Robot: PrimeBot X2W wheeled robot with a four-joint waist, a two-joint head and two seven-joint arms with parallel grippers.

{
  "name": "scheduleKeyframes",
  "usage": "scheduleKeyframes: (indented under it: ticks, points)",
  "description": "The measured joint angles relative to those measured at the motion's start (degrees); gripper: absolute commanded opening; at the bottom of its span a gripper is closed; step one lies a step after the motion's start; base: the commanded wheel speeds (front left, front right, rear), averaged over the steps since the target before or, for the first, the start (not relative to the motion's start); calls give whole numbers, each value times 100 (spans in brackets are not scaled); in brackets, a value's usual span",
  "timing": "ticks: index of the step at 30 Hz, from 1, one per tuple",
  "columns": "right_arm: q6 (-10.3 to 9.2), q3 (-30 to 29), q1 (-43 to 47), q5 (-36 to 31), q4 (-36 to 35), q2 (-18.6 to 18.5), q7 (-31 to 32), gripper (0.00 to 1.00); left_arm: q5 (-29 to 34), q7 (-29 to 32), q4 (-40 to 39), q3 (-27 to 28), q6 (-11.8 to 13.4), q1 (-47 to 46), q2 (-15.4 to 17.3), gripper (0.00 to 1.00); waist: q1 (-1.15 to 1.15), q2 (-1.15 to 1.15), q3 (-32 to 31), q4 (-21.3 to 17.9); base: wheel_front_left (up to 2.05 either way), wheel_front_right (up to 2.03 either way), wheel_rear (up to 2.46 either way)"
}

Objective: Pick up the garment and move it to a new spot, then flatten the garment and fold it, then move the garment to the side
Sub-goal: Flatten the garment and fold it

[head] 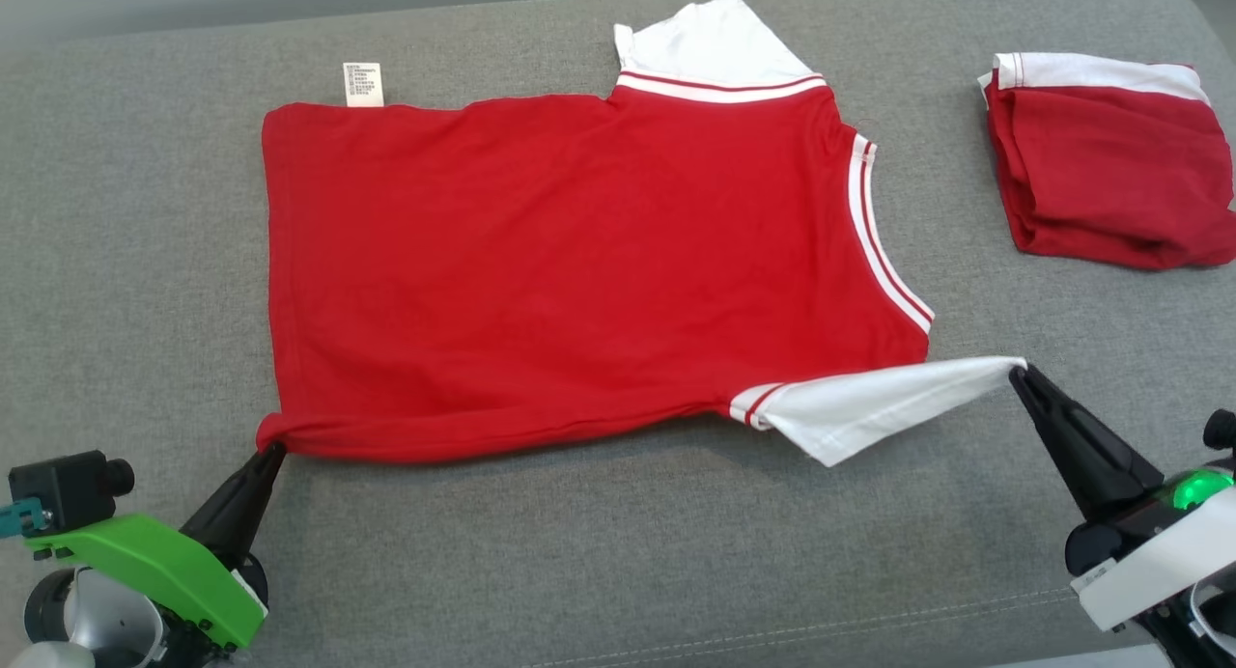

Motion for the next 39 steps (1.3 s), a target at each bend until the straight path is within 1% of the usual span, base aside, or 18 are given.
scheduleKeyframes:
  ticks: [1, 7, 10, 13, 18, 22, 25, 30, 39]
  points:
    - [0, 0, 0, 0, 0, 0, 0, 0, 0, 0, 0, 0, 0, 0, 0, 0, 0, 0, 0, 0, 0, 0, 0]
    - [0, -127, -456, 42, -142, -245, 269, 0, 0, 348, -437, 73, 208, -29, 215, 0, 0, 0, 154, -11, 0, 0, 0]
    - [0, -135, -640, 82, -133, -339, 431, 0, 0, 520, -606, 71, 313, -231, 294, 0, 0, 0, 254, 11, 0, 0, 0]
    - [0, -124, -865, 109, -90, -356, 550, 0, 0, 684, -767, 70, 385, -456, 347, 0, 0, 0, 359, 50, 0, 0, 0]
    - [0, -19, -1312, 153, 36, -404, 817, 0, 0, 949, -926, 66, 591, -704, 445, 0, 0, 0, 540, 120, 0, 0, 0]
    - [0, 88, -1749, 160, 119, -420, 990, 0, 0, 1109, -1037, 66, 668, -840, 468, 0, 0, 0, 688, 137, 0, 0, 0]
    - [0, 91, -1990, 151, 225, -498, 1098, 0, 0, 1220, -1068, 81, 719, -1068, 499, 0, 0, 0, 791, 139, 0, 0, 0]
    - [0, 202, -2389, 125, 461, -481, 1232, 0, 0, 1403, -1028, 93, 847, -1260, 515, 0, 0, 0, 944, 140, 0, 0, 0]
    - [1, 397, -2918, 71, 827, -403, 1352, 0, 1, 1560, -889, 113, 905, -1647, 503, 0, 0, 0, 1167, 110, 0, 0, 0]
